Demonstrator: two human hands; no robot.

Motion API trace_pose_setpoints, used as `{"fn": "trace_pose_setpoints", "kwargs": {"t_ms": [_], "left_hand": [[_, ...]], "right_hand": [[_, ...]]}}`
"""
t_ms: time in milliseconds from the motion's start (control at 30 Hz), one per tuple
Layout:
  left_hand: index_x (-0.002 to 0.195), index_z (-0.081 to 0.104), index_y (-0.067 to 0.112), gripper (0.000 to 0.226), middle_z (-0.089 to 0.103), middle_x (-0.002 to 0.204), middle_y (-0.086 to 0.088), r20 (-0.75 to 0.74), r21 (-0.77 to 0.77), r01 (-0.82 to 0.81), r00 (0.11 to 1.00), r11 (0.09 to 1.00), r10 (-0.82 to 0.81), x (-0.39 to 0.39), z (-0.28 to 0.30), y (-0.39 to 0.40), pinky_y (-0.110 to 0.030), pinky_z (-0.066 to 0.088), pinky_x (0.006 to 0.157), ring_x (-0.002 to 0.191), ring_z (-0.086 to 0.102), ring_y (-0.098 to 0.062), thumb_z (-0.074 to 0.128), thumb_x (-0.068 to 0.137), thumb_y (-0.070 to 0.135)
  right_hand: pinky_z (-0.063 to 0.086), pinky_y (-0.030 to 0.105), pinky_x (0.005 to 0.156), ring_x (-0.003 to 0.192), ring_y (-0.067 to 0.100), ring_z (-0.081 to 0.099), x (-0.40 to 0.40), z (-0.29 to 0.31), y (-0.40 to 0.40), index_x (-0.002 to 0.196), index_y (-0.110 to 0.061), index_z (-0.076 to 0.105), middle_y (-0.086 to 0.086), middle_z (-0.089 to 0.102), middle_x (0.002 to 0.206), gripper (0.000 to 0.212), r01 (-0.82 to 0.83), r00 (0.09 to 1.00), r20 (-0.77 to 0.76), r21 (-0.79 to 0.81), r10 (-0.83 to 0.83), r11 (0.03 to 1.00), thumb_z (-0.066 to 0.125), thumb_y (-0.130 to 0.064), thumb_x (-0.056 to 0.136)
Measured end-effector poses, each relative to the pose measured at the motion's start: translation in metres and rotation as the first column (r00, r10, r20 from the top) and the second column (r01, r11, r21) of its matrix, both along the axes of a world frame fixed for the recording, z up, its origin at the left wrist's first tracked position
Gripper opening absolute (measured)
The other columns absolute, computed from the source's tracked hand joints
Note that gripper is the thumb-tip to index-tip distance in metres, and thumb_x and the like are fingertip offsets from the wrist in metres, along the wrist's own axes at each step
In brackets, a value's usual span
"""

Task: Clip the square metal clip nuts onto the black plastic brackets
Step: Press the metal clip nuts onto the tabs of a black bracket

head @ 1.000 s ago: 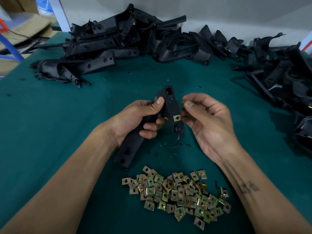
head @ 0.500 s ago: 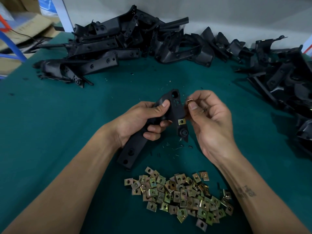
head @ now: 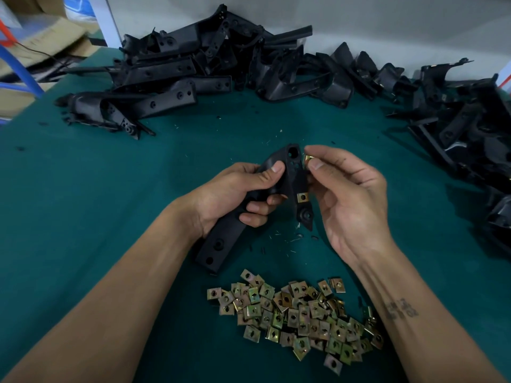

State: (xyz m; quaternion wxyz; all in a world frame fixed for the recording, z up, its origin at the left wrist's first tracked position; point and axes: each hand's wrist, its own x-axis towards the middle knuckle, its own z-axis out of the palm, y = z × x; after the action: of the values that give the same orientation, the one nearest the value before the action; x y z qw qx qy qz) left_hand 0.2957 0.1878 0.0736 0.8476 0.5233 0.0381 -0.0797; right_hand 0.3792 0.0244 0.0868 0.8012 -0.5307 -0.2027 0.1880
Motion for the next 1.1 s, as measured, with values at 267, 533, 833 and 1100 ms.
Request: {"fn": "trace_pose_setpoints", "kwargs": {"t_ms": [267, 533, 833, 1100], "left_hand": [[0.109, 0.053, 0.003, 0.039, 0.045, 0.07, -0.002, 0.008, 0.016, -0.008, 1.0, 1.0, 0.008, 0.0, -0.001, 0.0, -0.017, 0.026, 0.039, 0.049, 0.03, -0.007, 0.063, 0.091, 0.036], [0.11, 0.052, 0.004, 0.04, 0.045, 0.068, -0.001, 0.012, 0.031, -0.029, 1.0, 0.999, 0.029, 0.0, 0.0, -0.001, -0.016, 0.026, 0.038, 0.048, 0.03, -0.006, 0.063, 0.09, 0.037], [0.083, 0.064, 0.009, 0.028, 0.045, 0.067, -0.002, 0.022, 0.014, -0.042, 0.999, 0.999, 0.042, 0.0, 0.001, -0.002, -0.015, 0.027, 0.037, 0.047, 0.03, -0.005, 0.064, 0.087, 0.037], [0.079, 0.059, 0.011, 0.03, 0.044, 0.068, -0.003, 0.026, 0.044, -0.061, 0.998, 0.997, 0.06, 0.0, 0.002, -0.003, -0.015, 0.025, 0.037, 0.048, 0.03, -0.006, 0.061, 0.092, 0.037]], "right_hand": [[0.052, 0.022, 0.06, 0.062, 0.014, 0.064, 0.003, 0.005, -0.004, 0.083, -0.004, 0.072, 0.009, 0.073, 0.075, 0.017, 0.035, 0.999, -0.023, 0.019, -0.035, 0.999, 0.07, 0.012, 0.081], [0.054, 0.03, 0.068, 0.071, 0.017, 0.067, 0.0, 0.001, -0.001, 0.08, -0.011, 0.077, 0.011, 0.074, 0.08, 0.015, 0.044, 0.998, -0.031, -0.03, -0.045, 0.999, 0.074, 0.003, 0.084], [0.058, 0.032, 0.075, 0.082, 0.021, 0.07, -0.008, 0.002, -0.002, 0.08, -0.011, 0.075, 0.011, 0.075, 0.09, 0.004, -0.101, 0.991, -0.084, 0.013, 0.102, 0.995, 0.076, -0.013, 0.083], [0.056, 0.024, 0.07, 0.081, 0.008, 0.071, -0.008, -0.006, -0.005, 0.099, -0.018, 0.071, -0.008, 0.074, 0.086, 0.017, 0.172, 0.827, 0.557, -0.391, 0.083, 0.904, 0.079, -0.027, 0.087]]}}
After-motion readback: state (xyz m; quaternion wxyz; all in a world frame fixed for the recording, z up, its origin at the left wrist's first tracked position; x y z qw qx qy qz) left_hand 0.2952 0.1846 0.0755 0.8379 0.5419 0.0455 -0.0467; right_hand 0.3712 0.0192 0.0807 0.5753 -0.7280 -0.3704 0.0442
